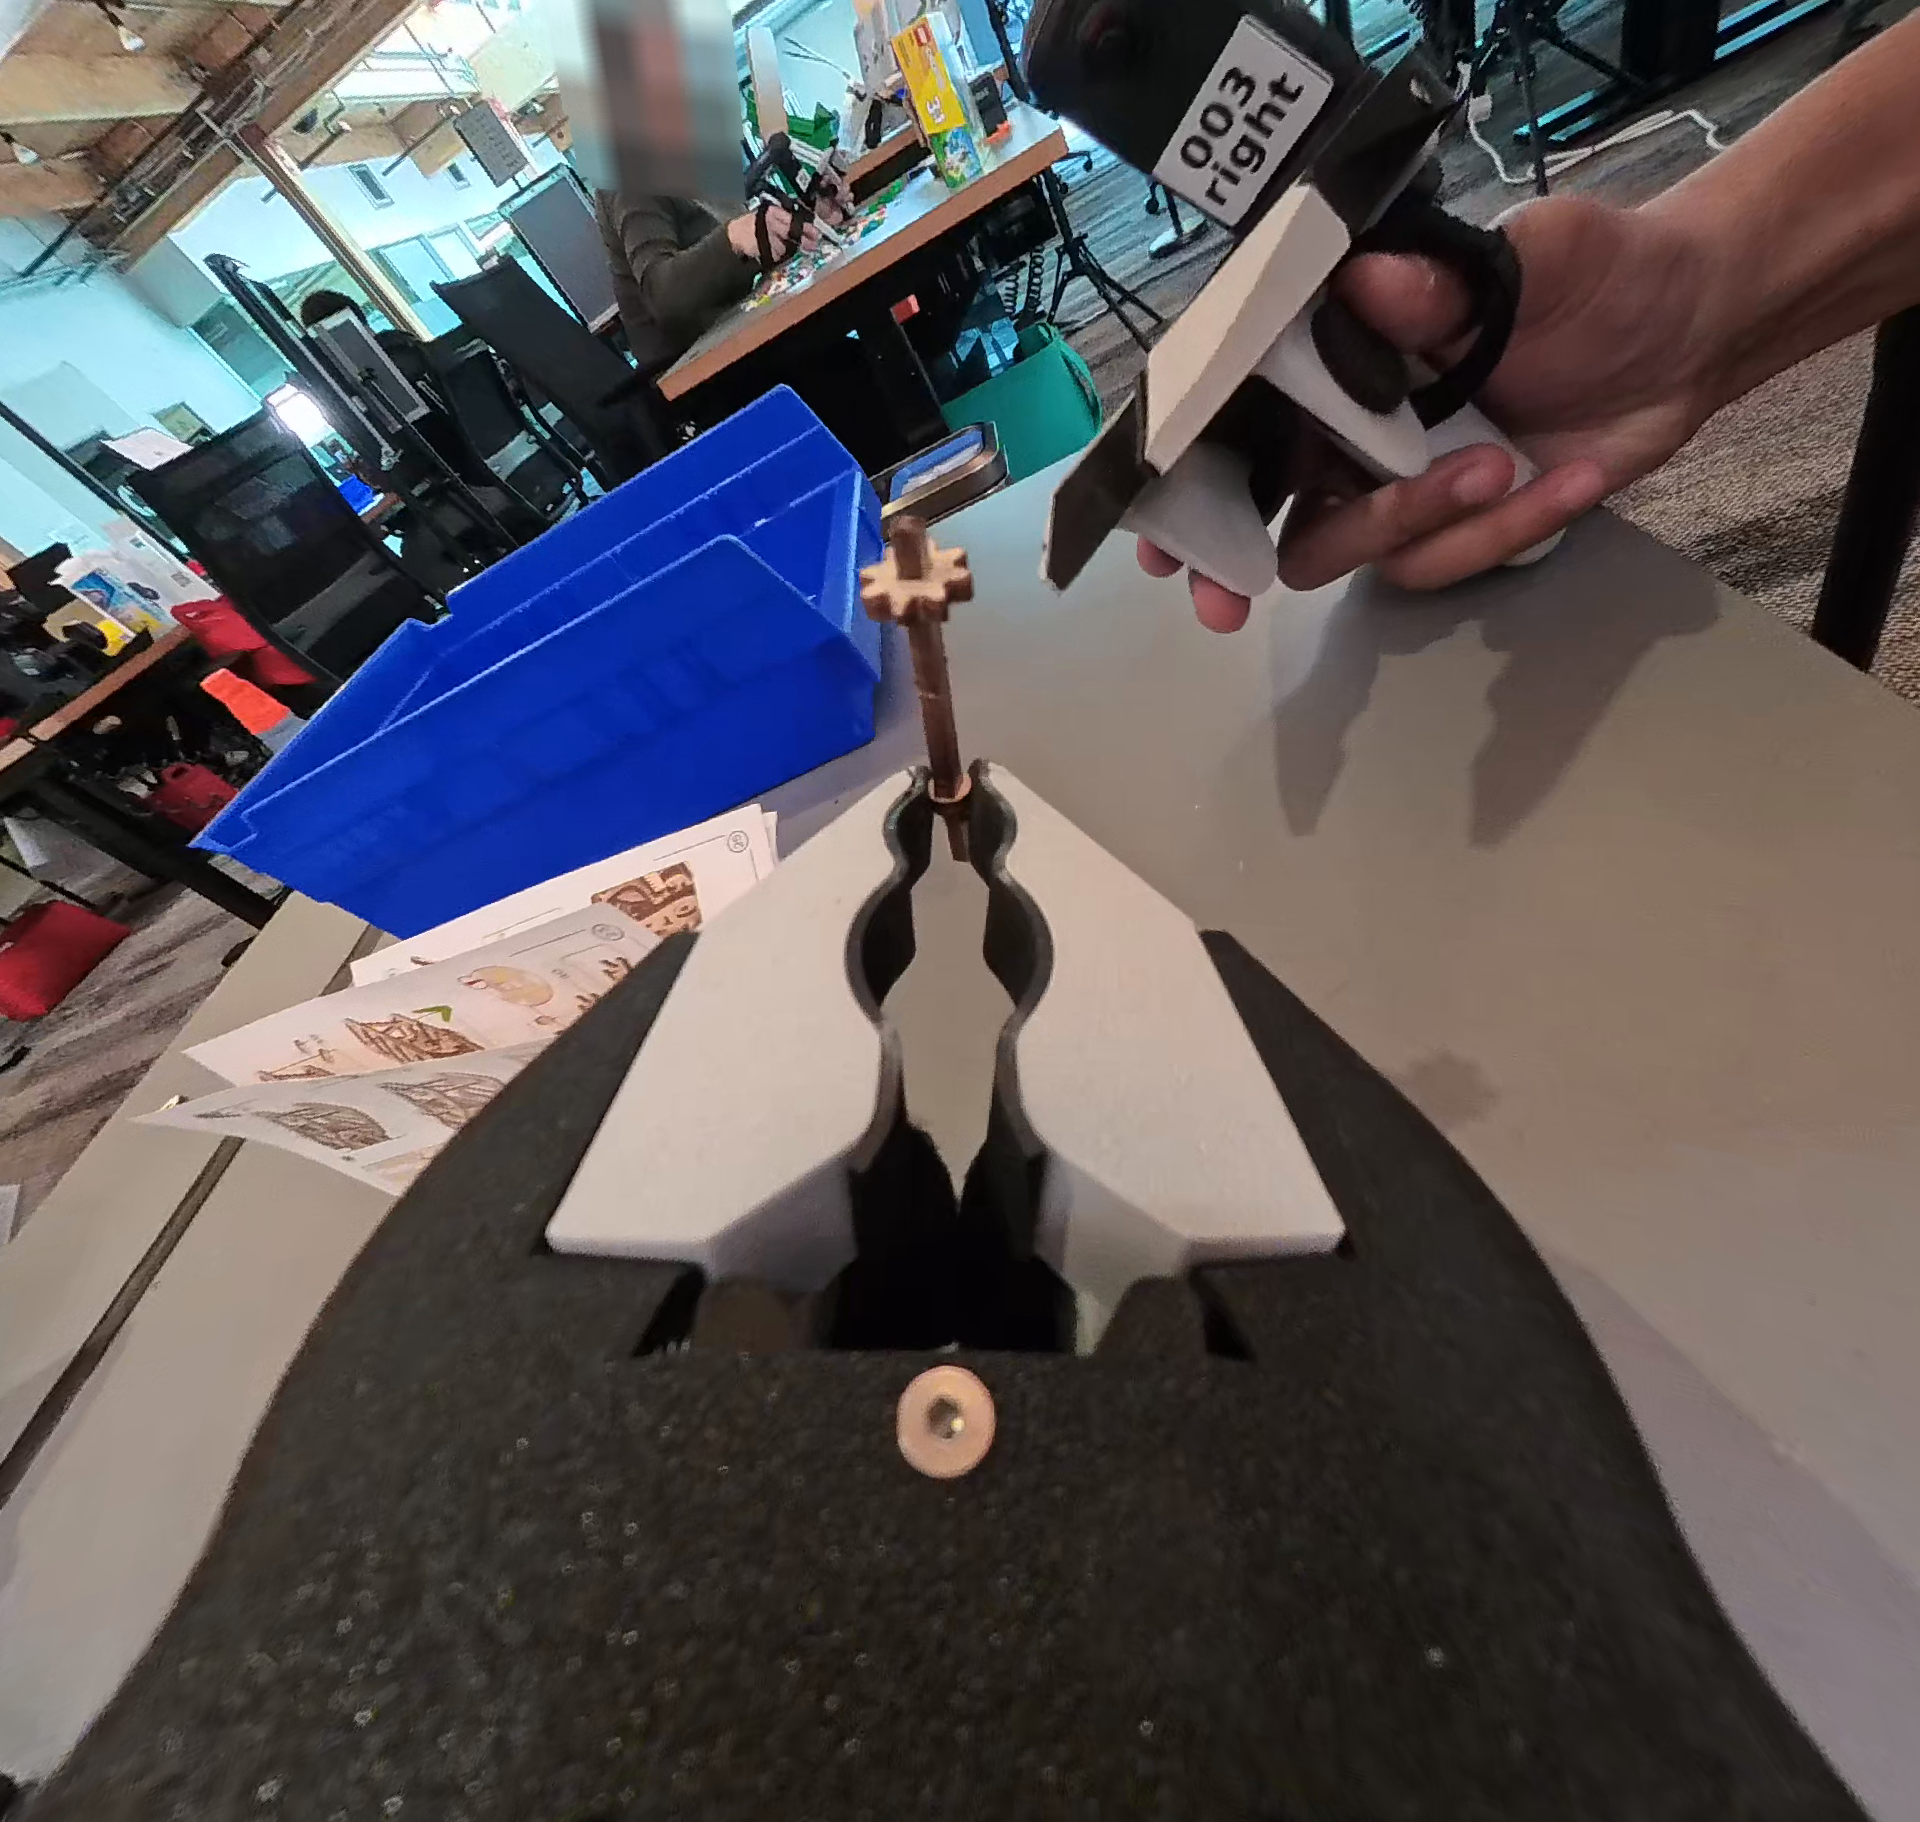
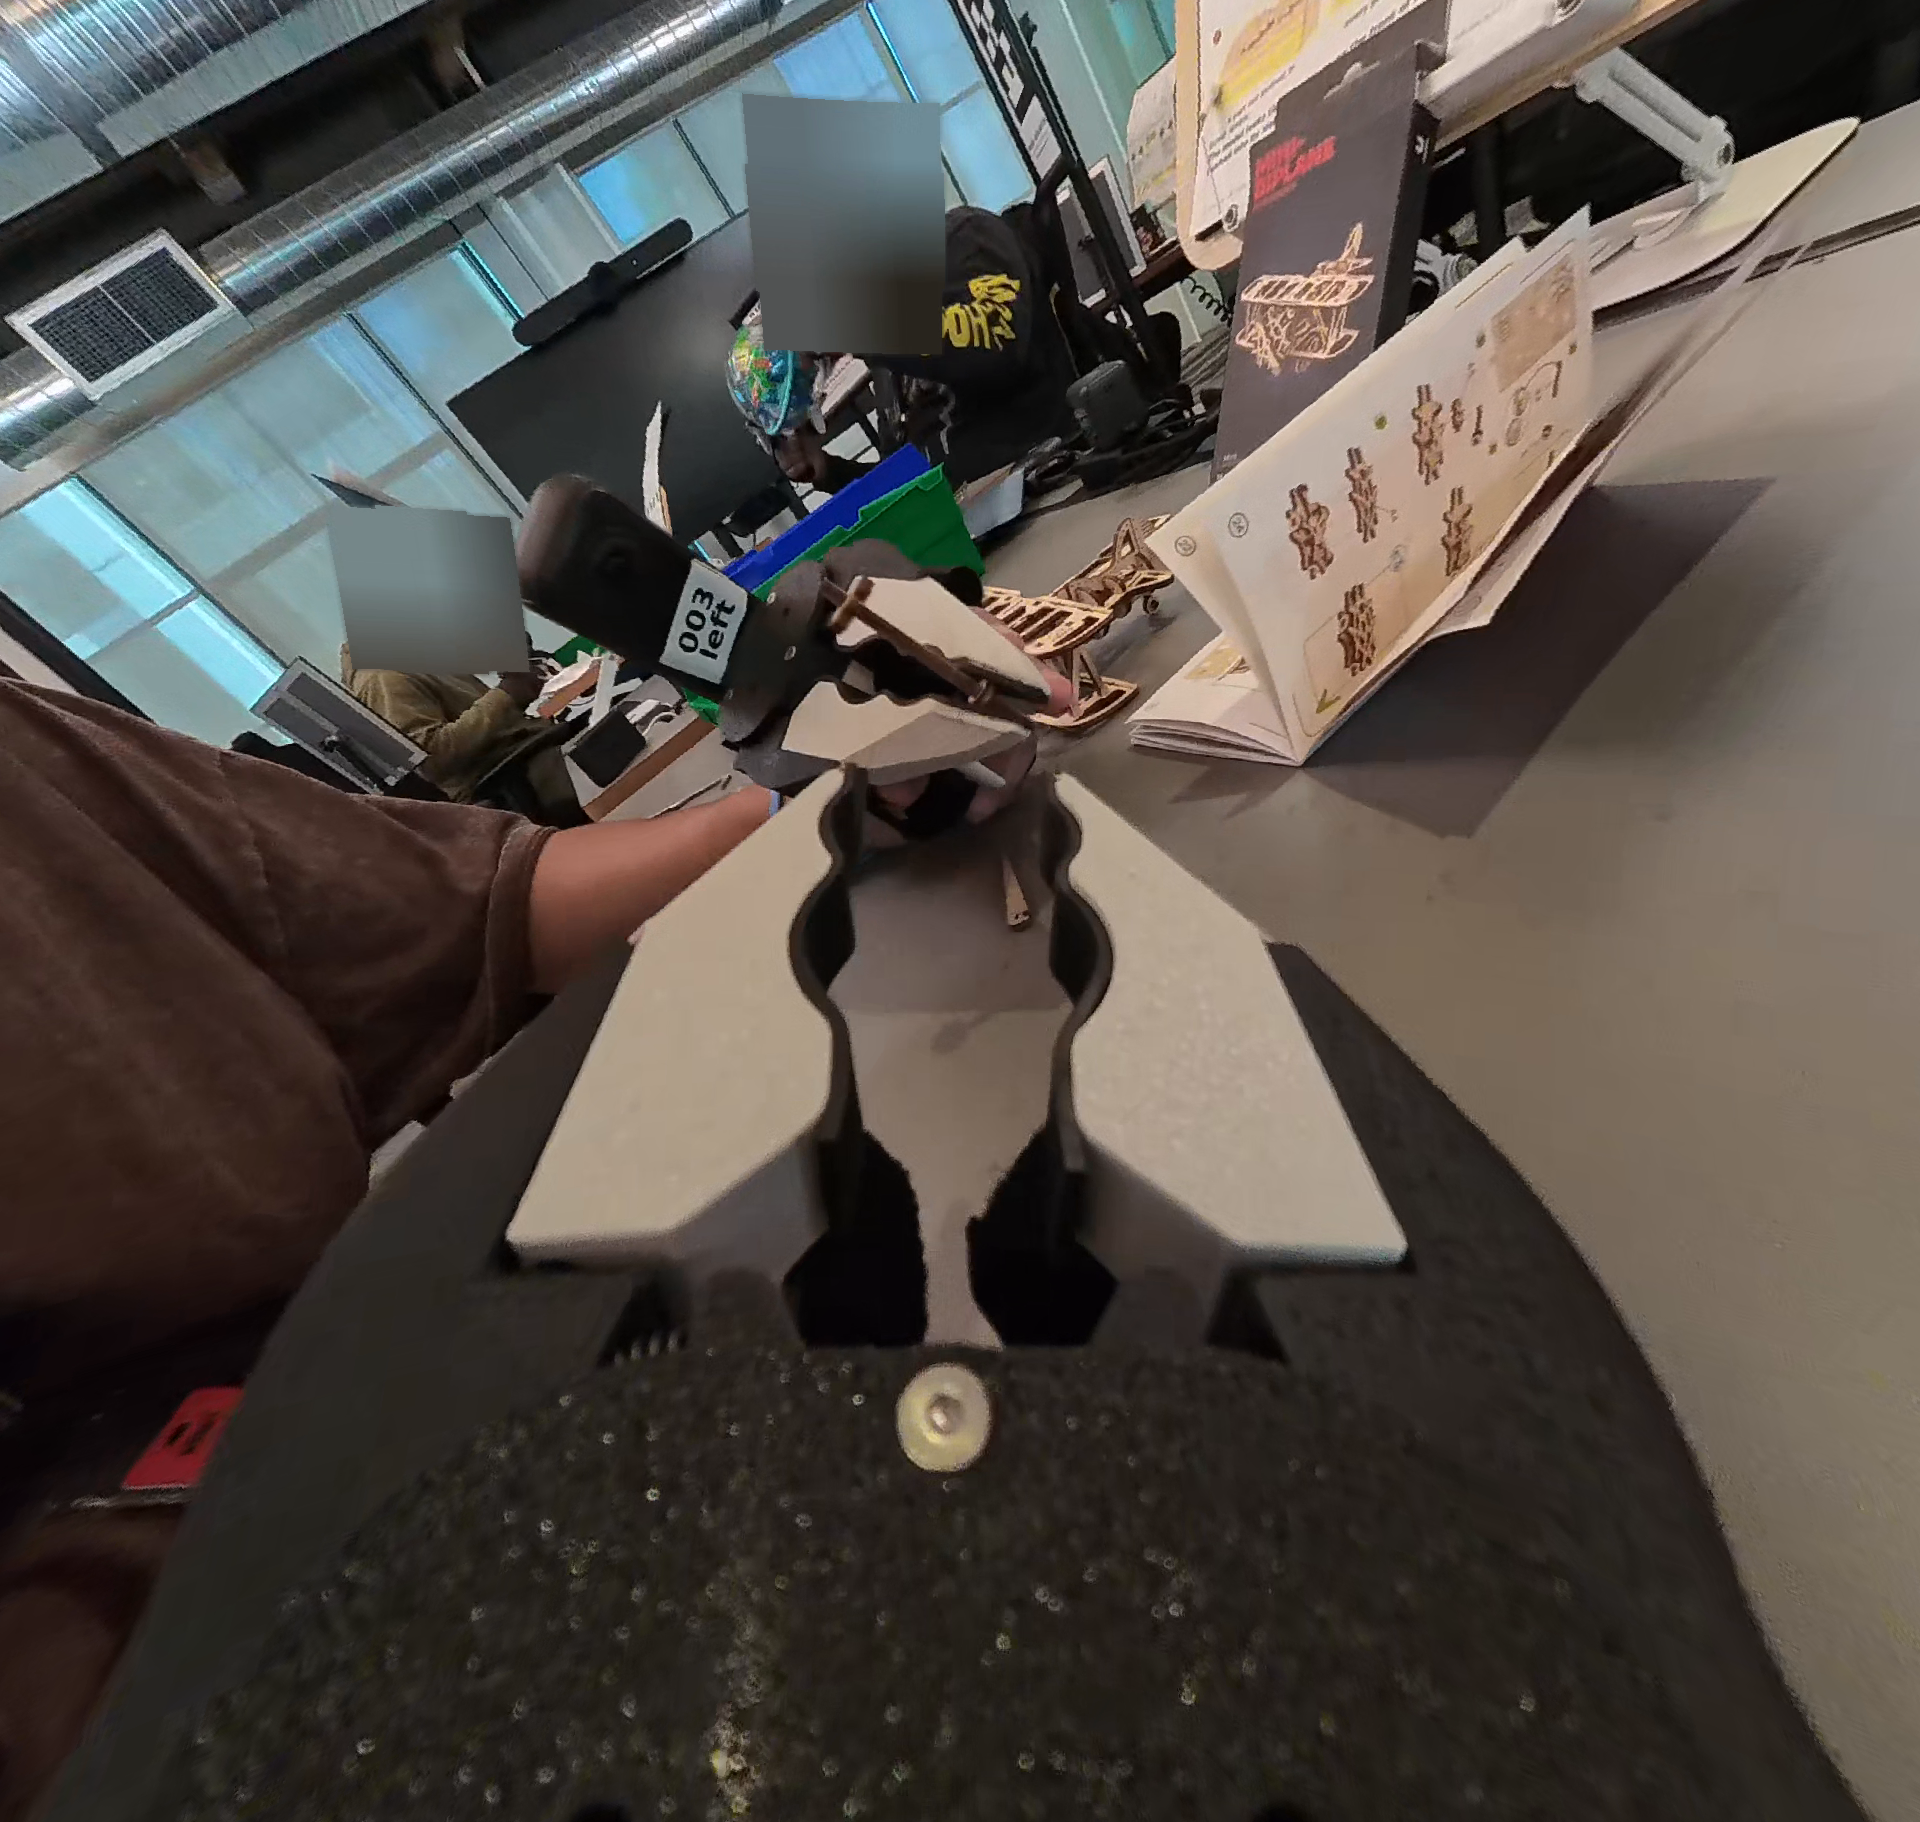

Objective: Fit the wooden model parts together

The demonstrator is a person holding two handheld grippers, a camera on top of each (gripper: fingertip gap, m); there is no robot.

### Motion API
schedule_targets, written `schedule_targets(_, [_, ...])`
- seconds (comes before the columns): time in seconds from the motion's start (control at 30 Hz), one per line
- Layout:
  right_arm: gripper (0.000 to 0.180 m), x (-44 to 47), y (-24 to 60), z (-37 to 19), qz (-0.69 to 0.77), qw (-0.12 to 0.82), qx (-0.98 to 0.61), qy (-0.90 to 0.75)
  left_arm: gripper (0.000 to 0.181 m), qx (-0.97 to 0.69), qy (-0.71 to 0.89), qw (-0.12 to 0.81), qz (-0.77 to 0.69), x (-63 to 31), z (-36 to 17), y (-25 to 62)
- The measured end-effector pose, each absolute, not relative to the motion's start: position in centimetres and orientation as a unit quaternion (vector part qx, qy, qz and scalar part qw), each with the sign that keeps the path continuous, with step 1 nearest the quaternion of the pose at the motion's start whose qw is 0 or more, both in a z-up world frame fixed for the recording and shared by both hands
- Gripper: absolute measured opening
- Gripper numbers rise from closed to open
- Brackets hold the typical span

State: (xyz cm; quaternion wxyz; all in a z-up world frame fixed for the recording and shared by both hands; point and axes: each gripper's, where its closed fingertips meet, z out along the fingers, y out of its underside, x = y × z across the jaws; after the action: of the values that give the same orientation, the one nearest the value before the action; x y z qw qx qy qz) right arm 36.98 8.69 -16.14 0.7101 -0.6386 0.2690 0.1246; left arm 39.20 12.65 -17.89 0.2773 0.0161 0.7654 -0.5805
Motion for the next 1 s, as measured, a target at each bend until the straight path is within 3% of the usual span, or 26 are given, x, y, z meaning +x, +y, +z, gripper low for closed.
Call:
schedule_targets(0.53, [0.037, 36.2, 9.5, -15.9, 0.1, 0.709, -0.658, 0.232, 0.005, -0.007, 0.751, 0.252, -0.61, 38.8, -16.5, 12.7])
schedule_targets(0.63, [0.034, 34.6, 11.6, -15.5, 0.03, 0.671, -0.723, 0.164, 0.004, -0.047, 0.742, 0.198, -0.639, 37.8, -14.4, 12.3])
schedule_targets(0.83, [0.03, 31.9, 13.3, -7.9, -0.007, 0.706, -0.693, 0.144, 0.005, -0.183, 0.721, 0.032, -0.668, 32.8, -10.6, 12.5])
schedule_targets(1.0, [0.028, 27.4, 12.3, -9.2, 0.008, 0.684, -0.693, 0.229, 0.004, -0.37, 0.656, -0.043, -0.657, 27.0, -9.0, 14.7])
